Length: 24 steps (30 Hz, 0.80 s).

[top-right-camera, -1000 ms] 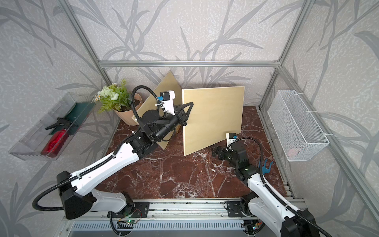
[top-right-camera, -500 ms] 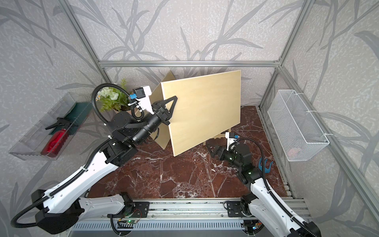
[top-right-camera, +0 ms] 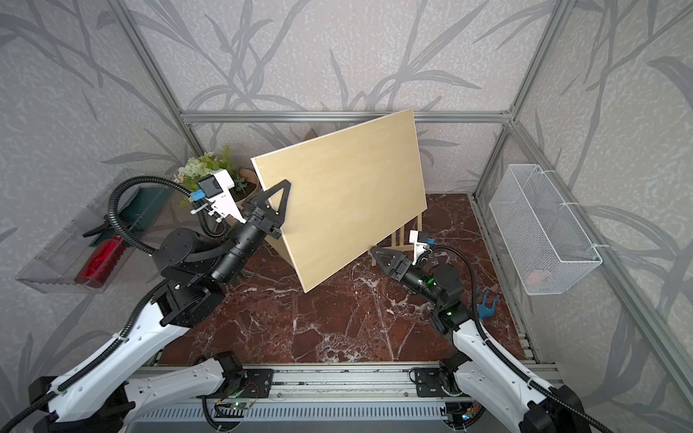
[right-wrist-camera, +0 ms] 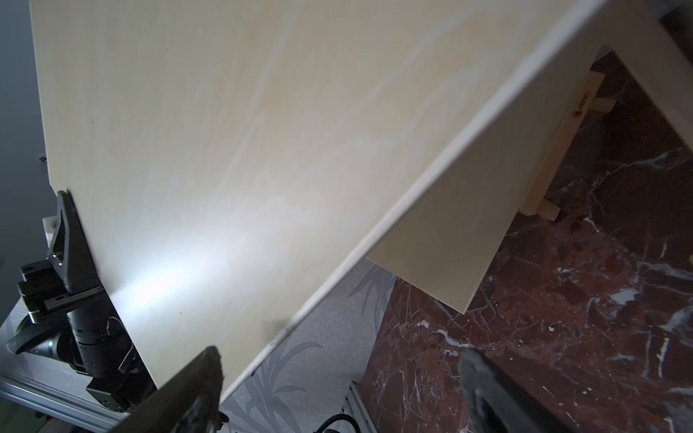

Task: Disassemble the easel
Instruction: Place the drawing board at the center of the board.

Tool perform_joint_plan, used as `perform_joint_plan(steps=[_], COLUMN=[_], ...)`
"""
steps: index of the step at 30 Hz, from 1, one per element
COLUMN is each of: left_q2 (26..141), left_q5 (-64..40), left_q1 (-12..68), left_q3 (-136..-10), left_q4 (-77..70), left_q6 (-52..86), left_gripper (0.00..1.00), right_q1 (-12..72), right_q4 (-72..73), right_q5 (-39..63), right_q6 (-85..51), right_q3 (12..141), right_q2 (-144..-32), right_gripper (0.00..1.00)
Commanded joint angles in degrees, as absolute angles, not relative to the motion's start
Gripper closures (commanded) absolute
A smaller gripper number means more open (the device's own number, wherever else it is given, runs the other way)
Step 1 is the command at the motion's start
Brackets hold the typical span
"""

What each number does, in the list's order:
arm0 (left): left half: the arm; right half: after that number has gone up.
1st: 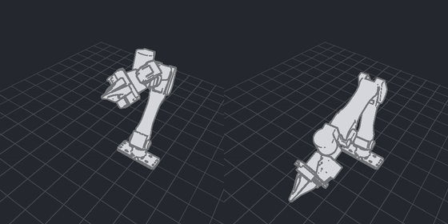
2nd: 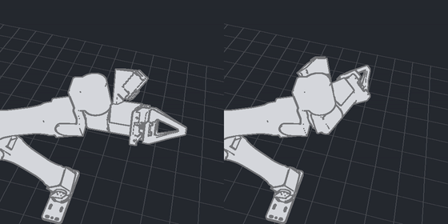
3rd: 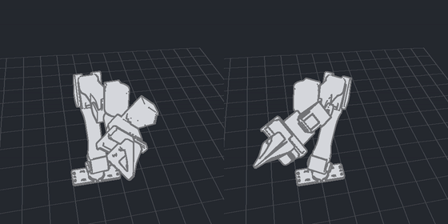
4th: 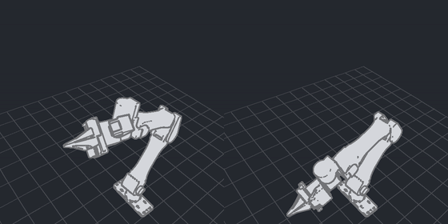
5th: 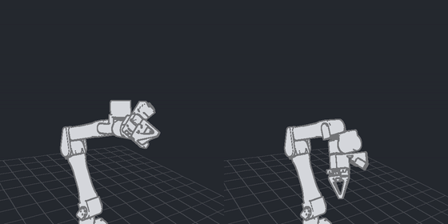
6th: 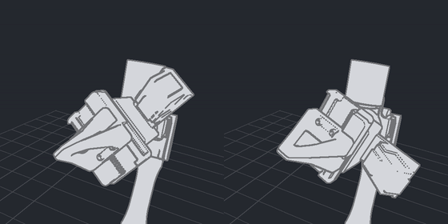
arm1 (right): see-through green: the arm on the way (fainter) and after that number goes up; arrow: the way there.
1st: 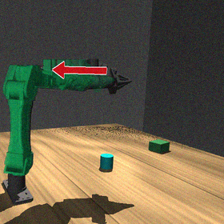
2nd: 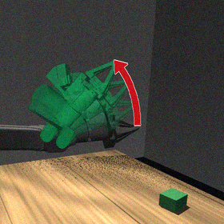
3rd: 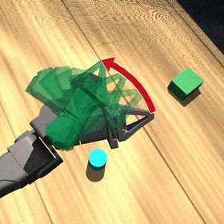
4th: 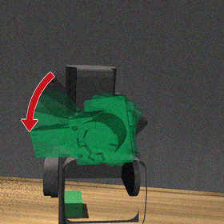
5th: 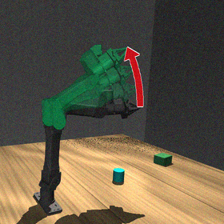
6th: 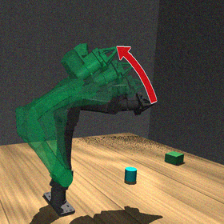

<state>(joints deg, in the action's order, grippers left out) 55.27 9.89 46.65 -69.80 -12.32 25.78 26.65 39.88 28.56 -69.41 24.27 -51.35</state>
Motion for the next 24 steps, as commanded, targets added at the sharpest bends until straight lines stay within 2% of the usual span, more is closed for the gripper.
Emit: perform_joint_plan(steps=[1,4,10,13,21,24], left_q2=[50.7,49.13,45.71,44.03,38.04,36.97], left_q5=[12.36,13.57,15.91,16.95,19.1,18.87], left_q1=[46.82,46.76,46.79,46.76,46.67,46.74], left_q3=[-69.79,-66.87,-61.02,-58.65,-49.29,-46.57], left_q4=[-32.99,-34.22,-36.37,-36.22,-35.9,-35.31], left_q6=[31.06,32.17,33.53,33.76,35.1,36.0], left_gripper=[1.0,1.0,1.0,1.0,1.0,1.0], right_q1=[29.3,31.3,31.85,31.84,31.76,31.73], right_q4=[49.24,51.48,62.89,65.39,66.25,69.79], right_q5=[26.74,24.87,22.32,20.81,19.6,20.08], right_q6=[-73.55,-74.08,-78.22,-78.57,-79.66,-80.91], right_q3=[28.3,29.85,30.76,31.26,35.81,36.6], right_q2=[-54.86,-57.96,-62.72,-62.48,-59.94,-60.27], right_gripper=[0.05,0.06,0.16,0.23,0.33,0.42])
